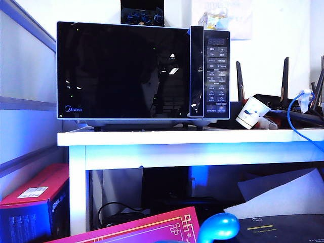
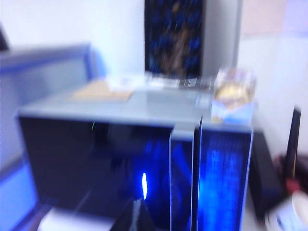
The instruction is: Open the microwave door, place the box of snacks from the top of the microwave inside, then close the microwave door.
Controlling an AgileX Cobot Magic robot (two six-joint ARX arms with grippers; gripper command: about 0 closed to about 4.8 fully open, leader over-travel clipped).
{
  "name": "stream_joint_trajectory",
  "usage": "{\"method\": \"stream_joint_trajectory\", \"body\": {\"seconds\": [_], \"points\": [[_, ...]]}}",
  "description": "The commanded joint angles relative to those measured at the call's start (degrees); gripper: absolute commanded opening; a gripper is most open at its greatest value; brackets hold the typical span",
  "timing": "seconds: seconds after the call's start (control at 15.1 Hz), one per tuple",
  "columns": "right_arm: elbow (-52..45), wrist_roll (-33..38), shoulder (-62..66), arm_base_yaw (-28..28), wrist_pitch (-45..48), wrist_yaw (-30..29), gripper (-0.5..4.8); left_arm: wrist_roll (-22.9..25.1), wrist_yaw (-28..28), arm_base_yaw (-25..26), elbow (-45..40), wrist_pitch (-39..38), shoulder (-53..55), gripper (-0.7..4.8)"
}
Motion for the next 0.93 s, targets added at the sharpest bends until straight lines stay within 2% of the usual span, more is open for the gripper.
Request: {"method": "stream_joint_trajectory", "body": {"seconds": [0.07,0.33,0.66,0.93], "points": [[0.3,-0.2,6.8,-1.4,10.6,0.5,-0.02,0.0,-6.1,0.0,0.2,-0.2,0.3,-0.05],[0.3,-0.2,18.1,-1.4,18.5,1.8,-0.02,0.0,-6.3,0.0,0.2,0.2,0.5,-0.05],[0.4,-0.2,32.5,-1.4,35.7,6.9,-0.01,-0.2,-7.8,0.0,0.2,3.1,2.4,-0.05],[2.8,-0.2,39.4,-1.5,38.0,8.5,0.0,0.0,-7.8,0.0,0.3,7.8,5.0,-0.05]]}}
